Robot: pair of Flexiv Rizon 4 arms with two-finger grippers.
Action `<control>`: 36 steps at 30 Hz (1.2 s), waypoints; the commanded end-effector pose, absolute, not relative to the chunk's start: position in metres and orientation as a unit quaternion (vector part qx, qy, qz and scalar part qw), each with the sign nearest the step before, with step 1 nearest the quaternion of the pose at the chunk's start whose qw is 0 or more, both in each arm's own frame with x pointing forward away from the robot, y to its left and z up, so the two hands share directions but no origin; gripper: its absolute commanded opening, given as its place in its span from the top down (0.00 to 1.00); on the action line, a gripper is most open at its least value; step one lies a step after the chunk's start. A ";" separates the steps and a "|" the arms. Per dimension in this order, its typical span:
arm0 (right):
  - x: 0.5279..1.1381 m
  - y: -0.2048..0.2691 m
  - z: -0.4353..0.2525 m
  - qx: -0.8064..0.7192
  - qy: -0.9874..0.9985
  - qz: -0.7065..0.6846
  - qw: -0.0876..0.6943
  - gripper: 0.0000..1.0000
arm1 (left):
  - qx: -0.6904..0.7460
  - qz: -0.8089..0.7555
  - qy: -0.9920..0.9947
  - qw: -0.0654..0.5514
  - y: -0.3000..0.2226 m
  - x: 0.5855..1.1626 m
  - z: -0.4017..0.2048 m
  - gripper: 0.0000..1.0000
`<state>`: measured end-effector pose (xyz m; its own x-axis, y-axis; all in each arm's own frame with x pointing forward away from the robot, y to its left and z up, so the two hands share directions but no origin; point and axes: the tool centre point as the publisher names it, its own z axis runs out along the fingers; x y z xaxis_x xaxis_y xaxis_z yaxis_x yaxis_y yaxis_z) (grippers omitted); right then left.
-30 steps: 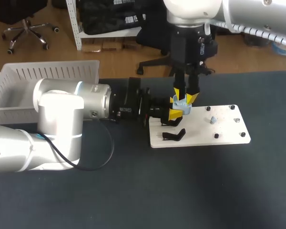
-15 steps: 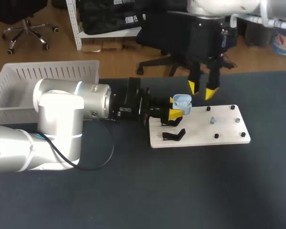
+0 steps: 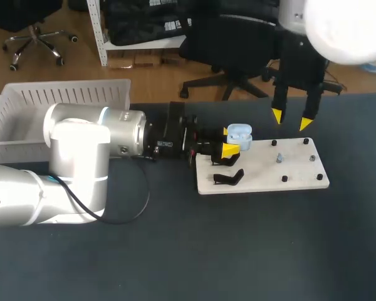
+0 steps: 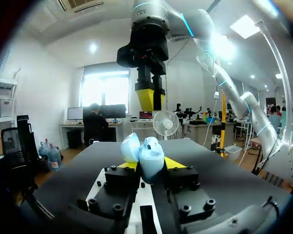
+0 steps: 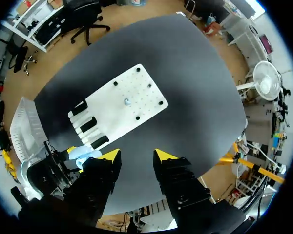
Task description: Pick up each earbud case from the left stands, insert the matching earbuds, close the lid, and place the case in the box.
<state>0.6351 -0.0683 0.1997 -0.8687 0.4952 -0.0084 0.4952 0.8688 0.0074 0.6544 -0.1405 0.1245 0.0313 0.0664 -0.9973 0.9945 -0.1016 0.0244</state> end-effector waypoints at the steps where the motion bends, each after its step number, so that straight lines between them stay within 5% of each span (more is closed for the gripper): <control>1: 0.631 -0.075 0.193 0.222 0.966 0.121 0.051 0.60 | 0.547 -0.499 0.483 0.467 -0.141 0.654 0.123 1.00; 10: 0.649 -0.085 0.172 0.148 0.978 0.133 0.062 0.50 | 0.547 -0.499 0.483 0.467 -0.141 0.654 0.123 1.00; 36: 0.692 -0.097 0.094 0.094 0.992 0.079 0.042 0.52 | 0.547 -0.499 0.483 0.467 -0.141 0.654 0.123 1.00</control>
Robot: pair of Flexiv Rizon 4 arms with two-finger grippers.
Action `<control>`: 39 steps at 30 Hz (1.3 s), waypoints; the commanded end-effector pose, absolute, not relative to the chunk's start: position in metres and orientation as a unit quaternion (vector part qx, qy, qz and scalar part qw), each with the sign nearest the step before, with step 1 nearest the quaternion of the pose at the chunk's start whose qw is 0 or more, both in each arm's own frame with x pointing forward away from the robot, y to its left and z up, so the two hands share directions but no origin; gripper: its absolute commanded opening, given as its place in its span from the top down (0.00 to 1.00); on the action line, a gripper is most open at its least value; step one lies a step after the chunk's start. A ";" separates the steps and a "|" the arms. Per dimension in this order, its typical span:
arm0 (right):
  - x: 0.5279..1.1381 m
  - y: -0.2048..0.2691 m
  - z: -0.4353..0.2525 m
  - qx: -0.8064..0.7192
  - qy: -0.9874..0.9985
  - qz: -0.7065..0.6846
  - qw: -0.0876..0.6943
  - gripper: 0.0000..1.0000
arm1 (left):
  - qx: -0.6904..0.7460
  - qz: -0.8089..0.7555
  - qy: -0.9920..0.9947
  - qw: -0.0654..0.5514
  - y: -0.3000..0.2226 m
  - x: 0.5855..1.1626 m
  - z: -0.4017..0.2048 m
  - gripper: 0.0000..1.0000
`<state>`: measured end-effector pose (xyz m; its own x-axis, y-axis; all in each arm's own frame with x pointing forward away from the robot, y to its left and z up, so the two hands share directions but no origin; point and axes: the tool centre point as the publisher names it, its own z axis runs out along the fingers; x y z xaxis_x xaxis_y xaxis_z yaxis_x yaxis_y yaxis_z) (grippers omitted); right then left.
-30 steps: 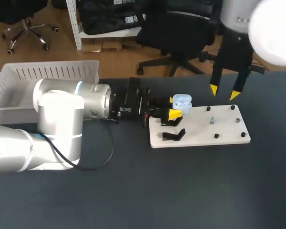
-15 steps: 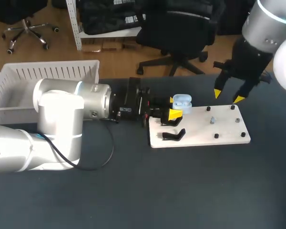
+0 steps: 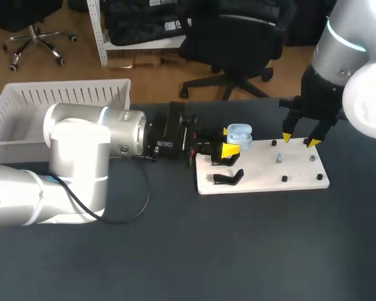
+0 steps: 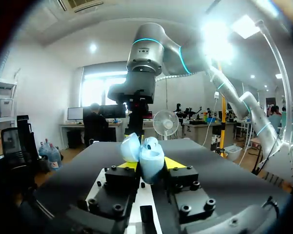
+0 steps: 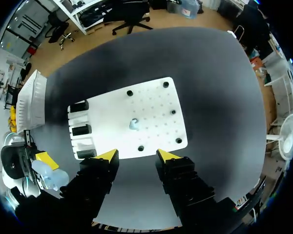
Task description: Pick up each earbud case from the left stands, insert the matching earbuds, close the lid, and place the case in the box.
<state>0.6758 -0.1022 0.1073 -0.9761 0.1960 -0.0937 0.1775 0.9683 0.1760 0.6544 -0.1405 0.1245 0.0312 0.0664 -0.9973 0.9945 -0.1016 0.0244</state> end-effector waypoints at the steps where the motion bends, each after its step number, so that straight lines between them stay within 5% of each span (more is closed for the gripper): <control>1: 0.693 -0.097 0.091 0.099 0.991 0.072 0.047 0.52 | 0.547 -0.499 0.483 0.467 -0.141 0.654 0.123 1.00; 39: 0.704 -0.088 0.040 0.083 0.994 0.061 0.037 0.56 | 0.547 -0.499 0.483 0.467 -0.141 0.654 0.123 1.00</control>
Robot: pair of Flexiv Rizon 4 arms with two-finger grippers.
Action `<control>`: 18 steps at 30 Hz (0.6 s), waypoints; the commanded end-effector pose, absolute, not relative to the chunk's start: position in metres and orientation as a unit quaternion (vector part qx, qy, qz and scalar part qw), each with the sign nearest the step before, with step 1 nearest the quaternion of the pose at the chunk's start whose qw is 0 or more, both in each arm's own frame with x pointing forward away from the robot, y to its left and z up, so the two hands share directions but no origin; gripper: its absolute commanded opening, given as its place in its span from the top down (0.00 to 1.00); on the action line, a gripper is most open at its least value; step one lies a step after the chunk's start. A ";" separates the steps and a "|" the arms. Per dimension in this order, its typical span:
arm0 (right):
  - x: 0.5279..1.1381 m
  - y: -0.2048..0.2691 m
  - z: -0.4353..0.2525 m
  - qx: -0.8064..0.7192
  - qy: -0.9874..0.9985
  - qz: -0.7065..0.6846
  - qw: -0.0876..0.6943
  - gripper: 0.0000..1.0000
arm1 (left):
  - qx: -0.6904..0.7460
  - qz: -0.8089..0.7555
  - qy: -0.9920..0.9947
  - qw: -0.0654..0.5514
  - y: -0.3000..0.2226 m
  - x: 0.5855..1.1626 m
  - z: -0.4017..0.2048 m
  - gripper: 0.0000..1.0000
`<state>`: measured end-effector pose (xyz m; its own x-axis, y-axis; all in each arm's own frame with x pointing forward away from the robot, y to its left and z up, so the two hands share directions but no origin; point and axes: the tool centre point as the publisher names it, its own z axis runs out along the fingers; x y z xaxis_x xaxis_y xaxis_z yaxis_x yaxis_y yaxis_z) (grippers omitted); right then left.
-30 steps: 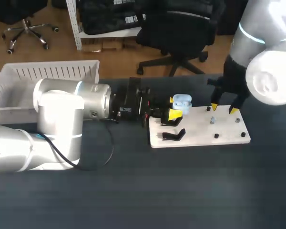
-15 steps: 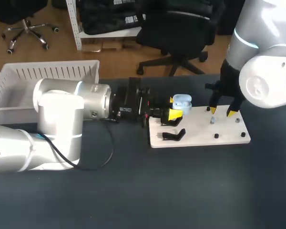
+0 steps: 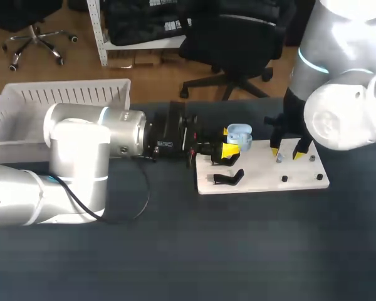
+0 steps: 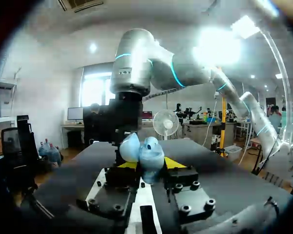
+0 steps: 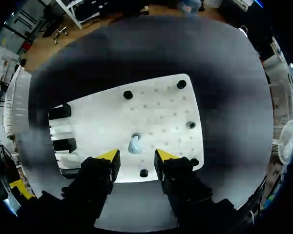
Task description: Pick up each earbud case from the left stands, insert the matching earbuds, close the lid, and place the case in the box.
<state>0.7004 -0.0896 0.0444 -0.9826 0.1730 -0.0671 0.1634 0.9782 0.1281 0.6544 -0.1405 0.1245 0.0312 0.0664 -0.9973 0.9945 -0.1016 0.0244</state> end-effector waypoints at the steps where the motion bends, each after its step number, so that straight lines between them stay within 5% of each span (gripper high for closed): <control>1: 0.704 -0.088 0.039 0.082 0.994 0.062 0.037 0.56 | 0.547 -0.499 0.483 0.467 -0.141 0.654 0.123 1.00; 18: 0.711 -0.089 0.029 0.084 0.994 0.065 0.028 0.65 | 0.547 -0.499 0.483 0.467 -0.141 0.654 0.123 1.00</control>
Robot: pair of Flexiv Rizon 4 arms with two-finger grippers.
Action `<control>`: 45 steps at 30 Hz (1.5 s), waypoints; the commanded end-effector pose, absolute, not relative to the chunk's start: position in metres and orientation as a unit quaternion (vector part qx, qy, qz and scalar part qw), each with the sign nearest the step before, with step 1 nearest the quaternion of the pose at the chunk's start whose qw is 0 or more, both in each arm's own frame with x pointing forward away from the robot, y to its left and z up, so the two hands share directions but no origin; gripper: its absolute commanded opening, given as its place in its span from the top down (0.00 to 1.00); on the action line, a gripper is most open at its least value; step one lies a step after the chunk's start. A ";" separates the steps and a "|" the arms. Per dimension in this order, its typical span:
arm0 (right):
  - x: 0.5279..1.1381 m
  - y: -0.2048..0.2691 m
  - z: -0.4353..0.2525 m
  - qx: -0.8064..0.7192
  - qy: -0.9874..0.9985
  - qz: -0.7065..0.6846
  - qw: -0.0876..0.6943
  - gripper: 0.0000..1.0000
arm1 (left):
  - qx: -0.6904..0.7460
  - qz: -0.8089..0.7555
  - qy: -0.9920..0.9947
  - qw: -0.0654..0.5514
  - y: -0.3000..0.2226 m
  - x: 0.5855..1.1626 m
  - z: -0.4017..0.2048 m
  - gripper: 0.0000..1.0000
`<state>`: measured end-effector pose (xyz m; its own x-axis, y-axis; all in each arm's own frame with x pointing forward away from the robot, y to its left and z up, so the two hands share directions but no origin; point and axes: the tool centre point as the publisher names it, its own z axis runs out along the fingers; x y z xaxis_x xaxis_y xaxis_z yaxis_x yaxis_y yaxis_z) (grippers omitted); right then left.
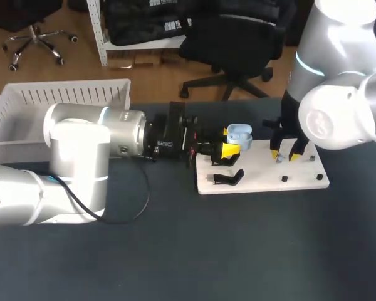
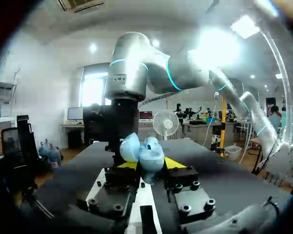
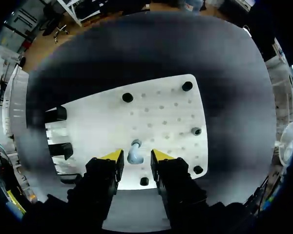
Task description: Pick up each earbud case from the left stands, insert the matching earbuds, close the lid, and place the case in the box.
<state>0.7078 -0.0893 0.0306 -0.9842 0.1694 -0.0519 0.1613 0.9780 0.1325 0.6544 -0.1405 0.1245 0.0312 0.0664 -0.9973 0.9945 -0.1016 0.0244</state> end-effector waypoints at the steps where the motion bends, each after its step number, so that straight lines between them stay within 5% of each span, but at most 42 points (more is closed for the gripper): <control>1: 0.711 -0.089 0.029 0.084 0.994 0.065 0.027 0.65 | 0.547 -0.499 0.483 0.467 -0.141 0.654 0.123 1.00; 24: 0.710 -0.084 0.026 0.090 0.994 0.066 0.019 0.73 | 0.547 -0.499 0.483 0.467 -0.141 0.654 0.123 1.00; 26: 0.710 -0.084 0.025 0.090 0.994 0.066 0.019 0.78 | 0.547 -0.499 0.483 0.467 -0.141 0.654 0.123 1.00; 29: 0.709 -0.083 0.025 0.091 0.994 0.064 0.019 1.00 | 0.547 -0.499 0.483 0.467 -0.141 0.654 0.123 1.00; 45: 0.703 -0.086 0.042 0.099 0.993 0.063 0.029 1.00 | 0.547 -0.499 0.483 0.467 -0.141 0.654 0.123 1.00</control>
<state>0.7096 -0.0836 0.0358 -0.9800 0.1961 -0.0341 0.1901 0.9729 0.1319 0.6544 -0.1405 0.1245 0.0312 0.0664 -0.9973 0.9945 -0.1016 0.0244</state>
